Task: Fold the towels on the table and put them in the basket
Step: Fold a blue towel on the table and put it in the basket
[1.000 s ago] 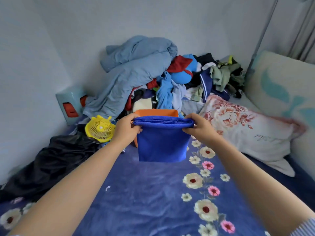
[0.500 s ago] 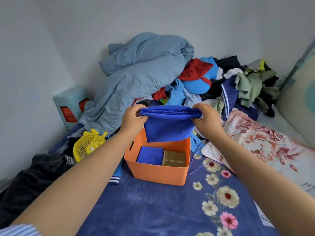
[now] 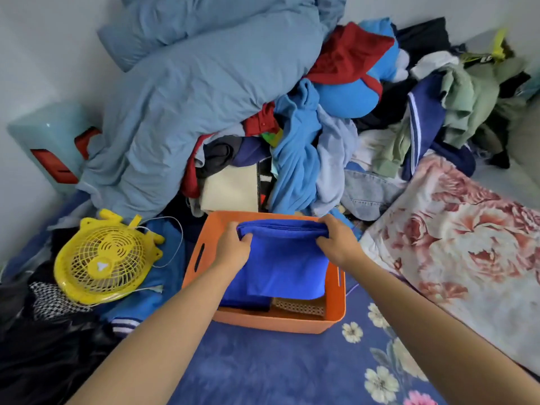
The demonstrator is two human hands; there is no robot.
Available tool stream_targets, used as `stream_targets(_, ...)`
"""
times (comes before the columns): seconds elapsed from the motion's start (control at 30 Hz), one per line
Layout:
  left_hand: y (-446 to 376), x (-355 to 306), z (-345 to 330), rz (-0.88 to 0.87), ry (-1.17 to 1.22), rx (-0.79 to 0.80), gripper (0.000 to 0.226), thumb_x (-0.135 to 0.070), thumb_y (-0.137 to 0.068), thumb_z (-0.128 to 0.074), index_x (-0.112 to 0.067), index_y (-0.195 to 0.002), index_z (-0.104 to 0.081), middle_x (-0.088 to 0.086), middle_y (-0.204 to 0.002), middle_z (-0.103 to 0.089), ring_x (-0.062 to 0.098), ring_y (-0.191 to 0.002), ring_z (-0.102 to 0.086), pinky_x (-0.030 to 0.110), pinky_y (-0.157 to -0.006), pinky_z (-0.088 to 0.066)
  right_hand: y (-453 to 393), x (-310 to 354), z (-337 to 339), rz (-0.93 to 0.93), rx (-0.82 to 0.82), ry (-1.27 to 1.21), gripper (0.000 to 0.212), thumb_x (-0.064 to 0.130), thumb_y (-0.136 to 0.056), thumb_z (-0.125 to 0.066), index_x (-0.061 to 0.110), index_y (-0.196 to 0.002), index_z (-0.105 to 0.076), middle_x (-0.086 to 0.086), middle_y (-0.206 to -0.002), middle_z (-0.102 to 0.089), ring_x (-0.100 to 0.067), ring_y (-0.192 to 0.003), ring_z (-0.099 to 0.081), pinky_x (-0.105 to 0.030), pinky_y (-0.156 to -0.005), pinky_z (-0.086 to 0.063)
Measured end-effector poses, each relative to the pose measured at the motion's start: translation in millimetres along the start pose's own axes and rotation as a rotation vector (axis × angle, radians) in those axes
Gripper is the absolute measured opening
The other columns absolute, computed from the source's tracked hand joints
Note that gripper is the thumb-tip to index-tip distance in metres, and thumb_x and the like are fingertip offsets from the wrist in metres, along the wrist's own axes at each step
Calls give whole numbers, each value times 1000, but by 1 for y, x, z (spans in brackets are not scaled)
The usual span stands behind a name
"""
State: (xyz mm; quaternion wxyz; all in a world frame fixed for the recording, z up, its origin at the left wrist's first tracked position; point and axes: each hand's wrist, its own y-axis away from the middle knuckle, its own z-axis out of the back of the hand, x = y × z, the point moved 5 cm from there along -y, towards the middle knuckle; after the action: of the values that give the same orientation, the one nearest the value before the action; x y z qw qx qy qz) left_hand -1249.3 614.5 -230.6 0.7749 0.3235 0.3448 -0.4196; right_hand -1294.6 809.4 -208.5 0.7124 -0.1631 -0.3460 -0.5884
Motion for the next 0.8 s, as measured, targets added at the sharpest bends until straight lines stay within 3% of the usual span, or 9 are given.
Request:
stream_targets(0.07,-18,31,-24,109,-43,50,20,-13,-95,-45,-1,-110,-49,15,-95,-60,27,-73,-54,27,-60,-36,-17,-27,-26,-128,47,8,42,2,-86,-43,-3,-127,-37,-21,-112,-52,-36,-106,-50,-28,-64,-25)
stream_targets(0.17,-56,66,-64,186,-142,104,18,-15,-95,-45,-8,-79,-47,27,-115,-57,37,-105,-55,35,-74,-39,-44,-66,-61,-318,43,7,48,1,-90,-43,-3,-133,-24,-24,-109,-51,-37,-100,-52,-37,-72,-37)
stream_targets(0.27,-88,91,-105,230,-271,166,26,-17,-97,-42,2,-110,-53,21,-126,-54,33,-118,-49,33,-89,-39,-77,-102,-92,-441,39,71,43,5,-92,-43,-5,-130,-25,-26,-117,-52,-38,-106,-52,-36,-78,-38)
stream_targets(0.33,-100,104,-126,255,-310,194,33,-17,-98,-40,4,-123,-45,19,-131,-51,32,-121,-48,33,-90,-40,-95,-118,-110,-455,58,123,45,3,-92,-43,-5,-132,-23,-25,-124,-51,-37,-115,-50,-34,-81,-38)
stream_targets(0.43,-119,126,-155,299,-341,232,35,-16,-98,-40,1,-128,-43,16,-134,-49,30,-122,-48,33,-91,-42,-120,-148,-139,-523,44,130,47,5,-92,-41,-3,-135,-25,-23,-134,-44,-36,-125,-43,-37,-102,-34)
stream_targets(0.53,-132,138,-173,334,-351,244,32,-15,-97,-41,-1,-125,-47,15,-130,-52,31,-118,-52,34,-86,-44,-135,-172,-157,-583,-48,155,39,14,-98,-29,2,-135,-30,-20,-136,-44,-36,-123,-45,-41,-102,-35)
stream_targets(0.63,-148,142,-189,314,-345,214,30,-15,-96,-41,-1,-123,-48,14,-129,-53,31,-117,-52,33,-83,-43,-145,-188,-172,-553,-96,149,41,9,-95,-34,1,-135,-27,-19,-137,-36,-35,-124,-40,-39,-100,-35)
stream_targets(0.77,-160,145,-201,237,-315,135,29,-19,-98,-39,-1,-119,-47,15,-125,-54,33,-115,-52,38,-84,-42,-152,-214,-176,-621,-442,-31,61,50,-92,-28,11,-138,-35,-10,-144,-36,-29,-134,-31,-44,-116,-15)
stream_targets(0.8,-159,150,-206,225,-307,120,29,-20,-98,-39,-1,-118,-47,15,-124,-54,33,-113,-53,38,-82,-42,-151,-216,-178,-599,-472,-13,60,49,-93,-28,9,-136,-37,-11,-143,-38,-31,-133,-32,-42,-116,-14)
